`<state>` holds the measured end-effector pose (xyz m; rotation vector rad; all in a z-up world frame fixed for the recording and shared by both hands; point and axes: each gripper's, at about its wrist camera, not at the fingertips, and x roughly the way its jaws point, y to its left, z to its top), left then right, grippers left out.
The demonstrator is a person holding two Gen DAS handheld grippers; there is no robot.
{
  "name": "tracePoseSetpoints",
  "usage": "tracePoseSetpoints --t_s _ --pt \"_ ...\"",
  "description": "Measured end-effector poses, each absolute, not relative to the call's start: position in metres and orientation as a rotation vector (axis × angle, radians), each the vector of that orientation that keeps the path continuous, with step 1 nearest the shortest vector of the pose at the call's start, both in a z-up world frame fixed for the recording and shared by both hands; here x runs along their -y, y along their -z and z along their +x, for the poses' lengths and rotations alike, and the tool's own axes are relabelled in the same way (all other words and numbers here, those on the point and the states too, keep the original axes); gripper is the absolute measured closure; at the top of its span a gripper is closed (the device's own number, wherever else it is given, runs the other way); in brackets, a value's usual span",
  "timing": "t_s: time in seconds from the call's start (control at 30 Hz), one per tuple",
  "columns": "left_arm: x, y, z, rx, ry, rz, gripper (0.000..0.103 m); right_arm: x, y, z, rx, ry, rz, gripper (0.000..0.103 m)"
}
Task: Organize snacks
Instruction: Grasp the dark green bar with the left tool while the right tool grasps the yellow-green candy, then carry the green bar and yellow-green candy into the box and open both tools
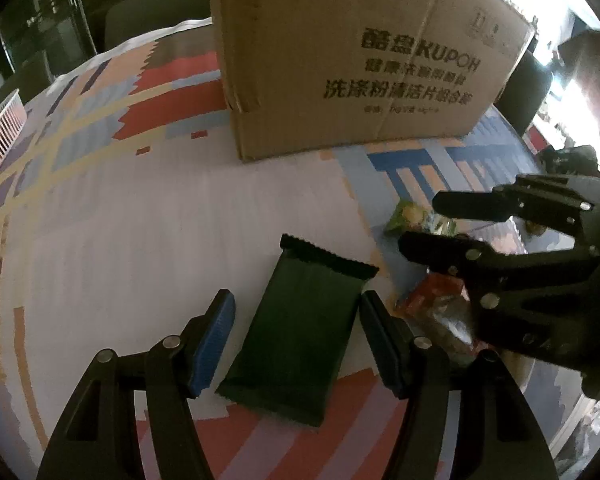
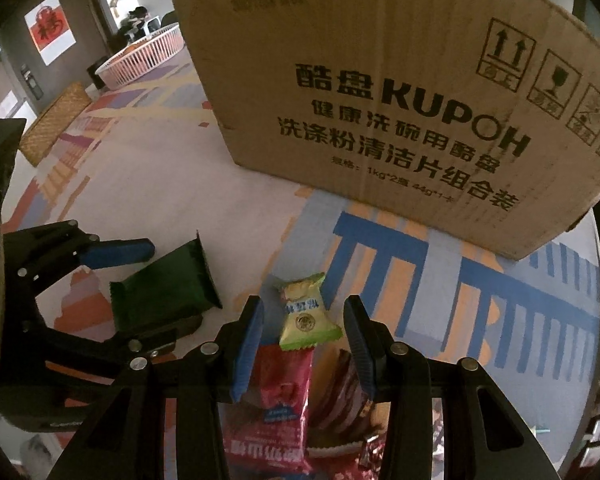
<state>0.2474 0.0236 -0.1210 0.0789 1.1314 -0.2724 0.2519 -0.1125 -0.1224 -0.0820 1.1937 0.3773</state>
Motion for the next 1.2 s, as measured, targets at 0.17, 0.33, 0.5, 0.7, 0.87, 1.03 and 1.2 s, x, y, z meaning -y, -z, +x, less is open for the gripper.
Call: tracePoseSetpoints --t_s 0.17,0.33,0.5,0.7,0.87,1.03,1.2 --pt "-0.026 0.12 0.253 -1.123 0.268 0.049 0.055 0.11 0.128 0.257 -1.204 -0.381 -0.086 0.066" --pt "-0.028 0.119 0.255 -1.125 0.269 0.019 0.059 0.106 0.13 0.258 -1.2 -0.384 -0.101 0.072" --pt "-0.03 0.118 0.254 -1.129 0.269 -0.013 0.06 0.102 0.131 0.259 -1.196 -0.379 -0.102 0.074" --pt "-0.032 0.108 0.248 -1.105 0.264 -0.037 0.06 0.104 0.122 0.254 -1.163 -0.377 -0.095 0.08" --pt "-0.033 0.092 0.242 -1.063 0.252 -0.049 0.06 0.106 0.11 0.249 -1.132 -0.373 -0.092 0.08" --pt "-0.032 0.073 0.234 -1.013 0.247 -0.047 0.06 0.114 0.095 0.241 -1.098 -0.366 -0.065 0.08" --pt "-0.03 0.053 0.228 -0.964 0.25 -0.051 0.06 0.122 0.073 0.233 -1.042 -0.355 -0.053 0.08"
